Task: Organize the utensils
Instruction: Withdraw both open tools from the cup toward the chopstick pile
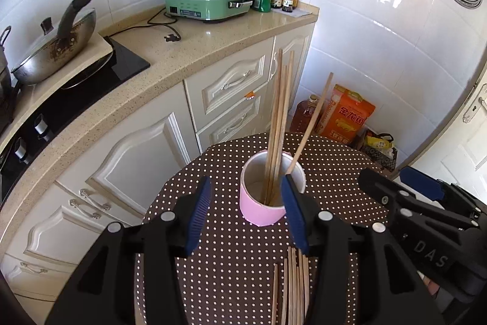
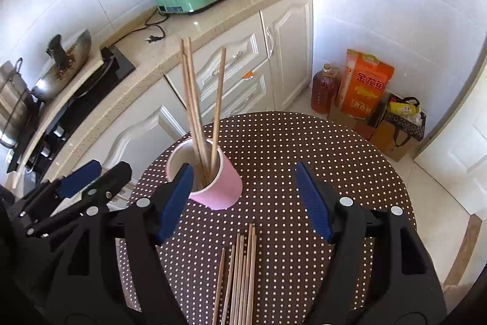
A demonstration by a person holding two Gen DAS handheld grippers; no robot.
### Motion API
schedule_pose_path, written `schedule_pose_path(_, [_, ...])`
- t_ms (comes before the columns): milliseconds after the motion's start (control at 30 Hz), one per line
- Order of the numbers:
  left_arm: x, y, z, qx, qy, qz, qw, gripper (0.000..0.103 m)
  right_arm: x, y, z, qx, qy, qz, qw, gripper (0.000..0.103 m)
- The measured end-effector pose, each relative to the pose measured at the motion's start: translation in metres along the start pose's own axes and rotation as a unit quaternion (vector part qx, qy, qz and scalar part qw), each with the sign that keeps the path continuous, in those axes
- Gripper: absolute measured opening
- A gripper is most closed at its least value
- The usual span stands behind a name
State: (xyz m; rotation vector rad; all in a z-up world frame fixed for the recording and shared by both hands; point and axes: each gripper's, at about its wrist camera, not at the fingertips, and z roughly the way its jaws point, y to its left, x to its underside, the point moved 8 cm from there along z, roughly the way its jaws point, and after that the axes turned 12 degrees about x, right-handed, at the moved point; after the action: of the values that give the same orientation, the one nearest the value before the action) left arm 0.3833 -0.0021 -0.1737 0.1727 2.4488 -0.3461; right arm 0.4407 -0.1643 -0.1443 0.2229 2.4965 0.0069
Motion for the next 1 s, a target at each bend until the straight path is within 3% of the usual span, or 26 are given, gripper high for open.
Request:
schedule_pose_path(567, [0.06, -0.034, -0.089, -0.025, -0.03, -0.024, 0.999, 0.052, 0.043, -0.019, -0.089, -0.012, -0.041, -0.048, 0.998, 0.073])
schedule_pose_path(1000, [0.131, -0.044, -0.104, -0.032, 0.011, -0.029, 0.999, 0.053, 0.103, -0.026, -0.102, -0.022, -0.007, -0.063, 0.998, 0.074])
